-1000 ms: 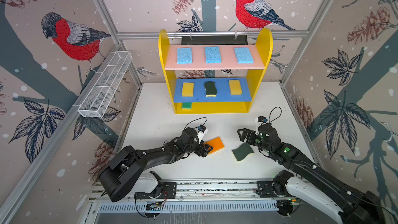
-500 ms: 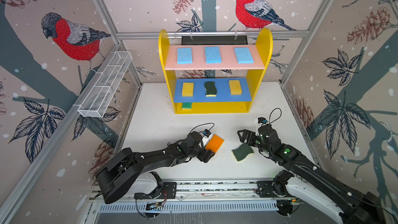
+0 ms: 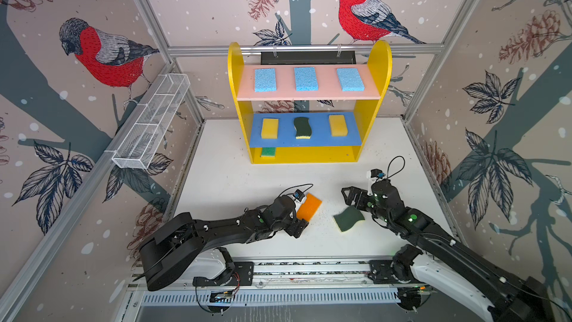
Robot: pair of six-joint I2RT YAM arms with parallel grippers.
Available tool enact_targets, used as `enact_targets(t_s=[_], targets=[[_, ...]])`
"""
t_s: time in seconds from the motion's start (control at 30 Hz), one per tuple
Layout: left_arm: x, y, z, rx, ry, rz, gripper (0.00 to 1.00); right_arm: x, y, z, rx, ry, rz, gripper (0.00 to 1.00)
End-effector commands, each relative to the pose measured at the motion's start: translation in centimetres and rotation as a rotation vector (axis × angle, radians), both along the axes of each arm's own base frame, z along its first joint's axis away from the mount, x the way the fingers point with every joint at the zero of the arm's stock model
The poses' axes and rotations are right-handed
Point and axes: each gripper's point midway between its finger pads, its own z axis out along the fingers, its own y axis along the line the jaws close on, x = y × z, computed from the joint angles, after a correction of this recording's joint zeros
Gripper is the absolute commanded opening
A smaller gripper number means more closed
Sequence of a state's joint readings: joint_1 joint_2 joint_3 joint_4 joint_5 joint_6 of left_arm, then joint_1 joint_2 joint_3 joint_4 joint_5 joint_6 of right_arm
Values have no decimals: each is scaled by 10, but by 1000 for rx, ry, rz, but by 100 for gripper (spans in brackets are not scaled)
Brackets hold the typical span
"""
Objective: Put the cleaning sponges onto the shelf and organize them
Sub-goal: 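Align the left gripper above the orange sponge and lower it, then close the left gripper on the orange sponge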
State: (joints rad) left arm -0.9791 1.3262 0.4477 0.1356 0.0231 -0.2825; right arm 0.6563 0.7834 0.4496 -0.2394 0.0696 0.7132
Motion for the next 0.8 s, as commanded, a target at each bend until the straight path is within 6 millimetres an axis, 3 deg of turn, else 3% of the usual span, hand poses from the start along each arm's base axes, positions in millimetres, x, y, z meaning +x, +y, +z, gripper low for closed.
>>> enact_targets(t_s=[0.0, 0.3, 0.77], targets=[[4, -4, -1, 12, -20, 26, 87, 2, 1, 4, 10, -16, -7, 100], [7, -11, -5, 34, -42, 37, 87, 0, -2, 4, 19, -15, -17, 99], [10, -4, -15, 122, -90, 93, 85, -2, -3, -5, 15, -6, -17, 100]])
